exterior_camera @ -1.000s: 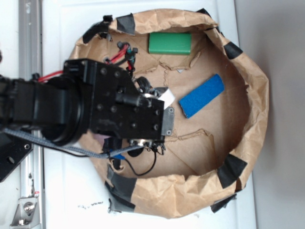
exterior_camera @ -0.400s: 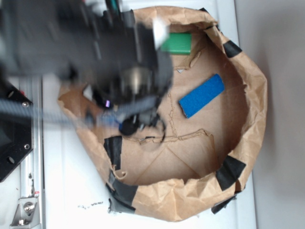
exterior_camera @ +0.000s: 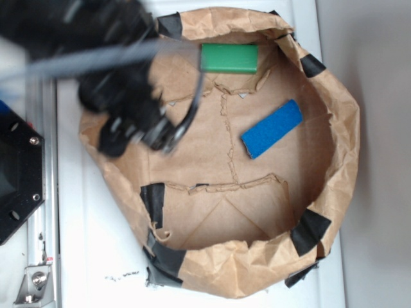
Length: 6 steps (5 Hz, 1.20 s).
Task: Grab the silver keys.
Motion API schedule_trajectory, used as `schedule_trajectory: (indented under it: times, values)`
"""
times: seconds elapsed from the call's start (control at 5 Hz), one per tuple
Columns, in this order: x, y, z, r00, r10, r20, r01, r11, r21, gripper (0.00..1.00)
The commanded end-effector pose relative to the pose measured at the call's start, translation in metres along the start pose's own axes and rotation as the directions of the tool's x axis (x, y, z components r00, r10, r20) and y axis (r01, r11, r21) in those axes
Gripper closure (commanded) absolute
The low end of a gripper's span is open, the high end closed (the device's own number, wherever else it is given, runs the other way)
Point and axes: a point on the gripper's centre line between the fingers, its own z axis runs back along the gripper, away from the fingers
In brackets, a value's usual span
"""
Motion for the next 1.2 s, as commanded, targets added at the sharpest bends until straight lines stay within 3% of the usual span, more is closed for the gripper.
schedule_trajectory:
  times: [0.0, 0.2, 0.4, 0.6, 0.8, 1.0]
  values:
    - [-0.003, -0.016, -0.016, 0.997, -0.071, 0.022, 0.065, 0.977, 0.205, 1.00]
    - [0.003, -0.042, -0.026, 0.999, -0.049, 0.015, 0.042, 0.952, 0.303, 1.00]
    - [0.014, -0.060, -0.021, 0.999, 0.015, 0.034, -0.025, 0.949, 0.313, 1.00]
    - [0.009, -0.058, 0.003, 0.999, -0.021, 0.040, 0.014, 0.986, 0.169, 1.00]
    - [0.006, -0.052, -0.002, 0.998, -0.030, 0.054, 0.018, 0.979, 0.202, 1.00]
    - [0.007, -0.049, -0.003, 1.000, -0.028, 0.011, 0.025, 0.977, 0.212, 1.00]
